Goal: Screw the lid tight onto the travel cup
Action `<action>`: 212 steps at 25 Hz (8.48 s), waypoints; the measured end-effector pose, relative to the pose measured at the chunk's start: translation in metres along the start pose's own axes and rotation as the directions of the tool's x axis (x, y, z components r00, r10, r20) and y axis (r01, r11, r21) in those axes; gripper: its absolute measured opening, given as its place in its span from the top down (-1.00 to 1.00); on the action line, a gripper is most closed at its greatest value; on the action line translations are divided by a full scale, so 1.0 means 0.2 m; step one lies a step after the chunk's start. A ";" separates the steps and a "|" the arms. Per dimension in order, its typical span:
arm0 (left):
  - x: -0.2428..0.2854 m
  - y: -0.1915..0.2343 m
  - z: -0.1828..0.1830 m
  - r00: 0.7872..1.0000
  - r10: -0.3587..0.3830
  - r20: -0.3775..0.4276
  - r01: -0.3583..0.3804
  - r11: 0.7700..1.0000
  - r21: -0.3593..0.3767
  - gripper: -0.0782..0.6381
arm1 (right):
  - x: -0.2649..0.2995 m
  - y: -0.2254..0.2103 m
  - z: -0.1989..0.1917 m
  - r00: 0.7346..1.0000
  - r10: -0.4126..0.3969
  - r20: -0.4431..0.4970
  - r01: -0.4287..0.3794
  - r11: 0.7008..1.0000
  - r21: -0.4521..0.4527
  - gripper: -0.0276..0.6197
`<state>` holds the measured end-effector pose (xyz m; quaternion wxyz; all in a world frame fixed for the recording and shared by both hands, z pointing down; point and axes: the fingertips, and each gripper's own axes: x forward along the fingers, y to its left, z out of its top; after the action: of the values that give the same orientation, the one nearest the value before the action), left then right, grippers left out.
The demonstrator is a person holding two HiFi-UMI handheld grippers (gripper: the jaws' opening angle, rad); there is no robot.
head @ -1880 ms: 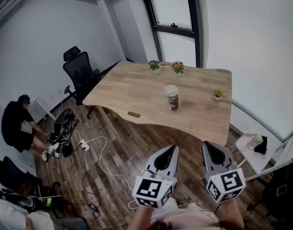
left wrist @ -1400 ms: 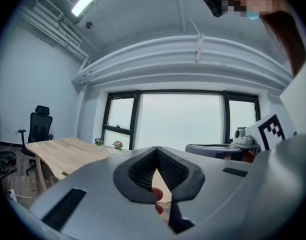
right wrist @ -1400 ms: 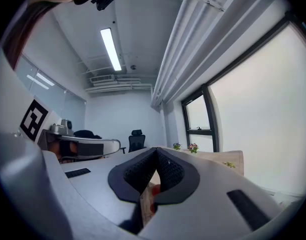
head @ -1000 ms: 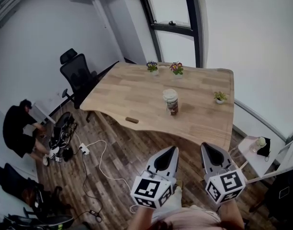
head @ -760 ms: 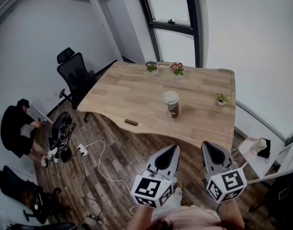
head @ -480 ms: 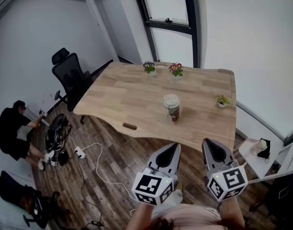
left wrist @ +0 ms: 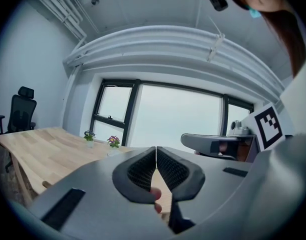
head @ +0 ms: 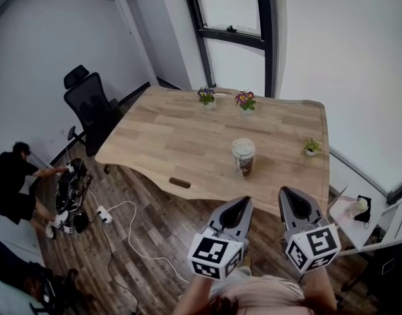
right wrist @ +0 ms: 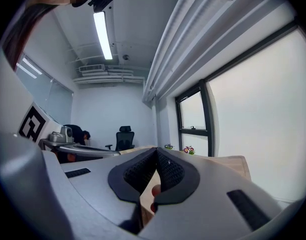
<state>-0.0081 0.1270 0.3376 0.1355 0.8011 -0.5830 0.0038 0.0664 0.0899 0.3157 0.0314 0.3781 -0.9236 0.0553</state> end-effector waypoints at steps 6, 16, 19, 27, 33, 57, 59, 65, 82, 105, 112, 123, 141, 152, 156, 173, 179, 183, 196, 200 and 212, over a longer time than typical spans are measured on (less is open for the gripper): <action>0.05 0.09 -0.04 0.999 -0.042 -0.027 0.041 0.999 -0.027 0.63 | 0.10 0.01 -0.01 1.000 -0.016 -0.012 0.016 1.000 -0.018 0.91; 0.20 0.18 -0.18 0.996 -0.039 -0.074 0.035 0.998 -0.054 0.49 | 0.24 -0.05 -0.06 0.999 0.019 -0.046 -0.020 1.000 -0.001 0.91; 0.26 0.22 -0.21 0.996 -0.023 -0.083 0.018 0.998 -0.058 0.43 | 0.30 -0.09 -0.08 0.998 0.033 -0.051 -0.032 0.999 0.007 0.88; 0.46 0.32 -0.32 0.993 0.030 -0.114 -0.042 0.994 -0.100 0.35 | 0.48 -0.19 -0.06 0.996 0.072 -0.062 -0.072 0.997 -0.001 0.77; 0.61 0.40 -0.46 0.984 0.077 -0.162 -0.099 0.986 -0.132 0.31 | 0.62 -0.26 -0.09 0.990 0.107 -0.090 -0.108 0.994 -0.009 0.71; 0.95 0.67 -0.82 0.943 0.209 -0.257 -0.258 0.951 -0.173 0.14 | 1.03 -0.31 -0.43 0.901 0.322 -0.291 -0.350 0.935 -0.051 0.35; 0.96 0.70 -0.84 0.938 0.237 -0.251 -0.283 0.945 -0.164 0.10 | 1.05 -0.31 -0.47 0.891 0.337 -0.306 -0.370 0.928 -0.054 0.32; 0.97 0.81 -0.88 0.919 0.318 -0.231 -0.351 0.929 -0.119 0.04 | 1.12 -0.31 -0.56 0.852 0.399 -0.340 -0.439 0.897 -0.048 0.24; 1.08 0.93 -0.89 0.948 0.251 -0.197 -0.262 0.965 -0.033 -0.12 | 1.22 -0.27 -0.74 0.726 0.555 -0.406 -0.618 0.785 -0.033 0.03; 1.19 0.94 -0.90 0.962 0.134 -0.239 -0.101 0.984 0.144 -0.18 | 1.26 -0.25 -0.78 0.786 0.509 -0.352 -0.554 0.832 -0.032 -0.06; 1.19 0.93 -0.91 0.958 0.037 -0.286 0.007 0.988 0.152 -0.18 | 1.26 -0.24 -0.79 0.808 0.463 -0.365 -0.500 0.866 -0.008 -0.07; 1.22 0.89 -0.93 0.837 -0.312 -0.449 0.436 0.876 0.204 -0.18 | 1.30 -0.27 -0.81 0.761 0.467 -0.451 -0.533 0.846 -0.024 -0.18; 1.25 0.83 -0.93 0.817 -0.410 -0.404 0.517 0.833 0.200 -0.18 | 1.29 -0.32 -0.81 0.887 0.250 -0.388 -0.261 0.965 0.025 -0.19; 1.26 0.79 -0.94 0.762 -0.471 -0.445 0.597 0.777 0.199 -0.18 | 1.28 -0.33 -0.80 0.845 0.324 -0.426 -0.355 0.935 0.009 -0.23; 1.27 0.78 -0.93 0.843 -0.377 -0.383 0.472 0.860 0.192 -0.17 | 1.27 -0.35 -0.80 0.889 0.222 -0.400 -0.247 0.969 -0.012 -0.23; 1.26 0.73 -0.96 0.764 -0.452 -0.461 0.584 0.787 0.198 -0.17 | 1.24 -0.36 -0.81 0.849 0.297 -0.437 -0.322 0.946 0.017 -0.25; 1.25 0.73 -0.96 0.815 -0.387 -0.431 0.497 0.849 0.179 -0.17 | 1.22 -0.36 -0.81 0.908 0.179 -0.378 -0.181 0.983 0.032 -0.25; 1.23 0.71 -0.97 0.761 -0.445 -0.473 0.578 0.795 0.182 -0.17 | 1.20 -0.35 -0.82 0.871 0.253 -0.421 -0.266 0.964 0.030 -0.27; 1.22 0.71 -0.98 0.722 -0.456 -0.520 0.621 0.759 0.197 -0.17 | 1.16 -0.36 -0.84 0.876 0.194 -0.441 -0.214 0.977 0.005 -0.27; 1.22 0.70 -0.99 0.711 -0.464 -0.529 0.632 0.750 0.192 -0.17 | 1.15 -0.35 -0.84 0.877 0.216 -0.429 -0.218 0.975 0.047 -0.27; 1.22 0.70 -1.00 0.680 -0.483 -0.552 0.677 0.703 0.219 -0.17 | 1.16 -0.36 -0.82 0.867 0.289 -0.405 -0.304 0.952 0.030 -0.27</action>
<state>-0.0307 -0.0955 0.5993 0.0921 0.9316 -0.2277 0.2678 -0.0462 -0.1008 0.5076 0.2195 0.2115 -0.9447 0.1207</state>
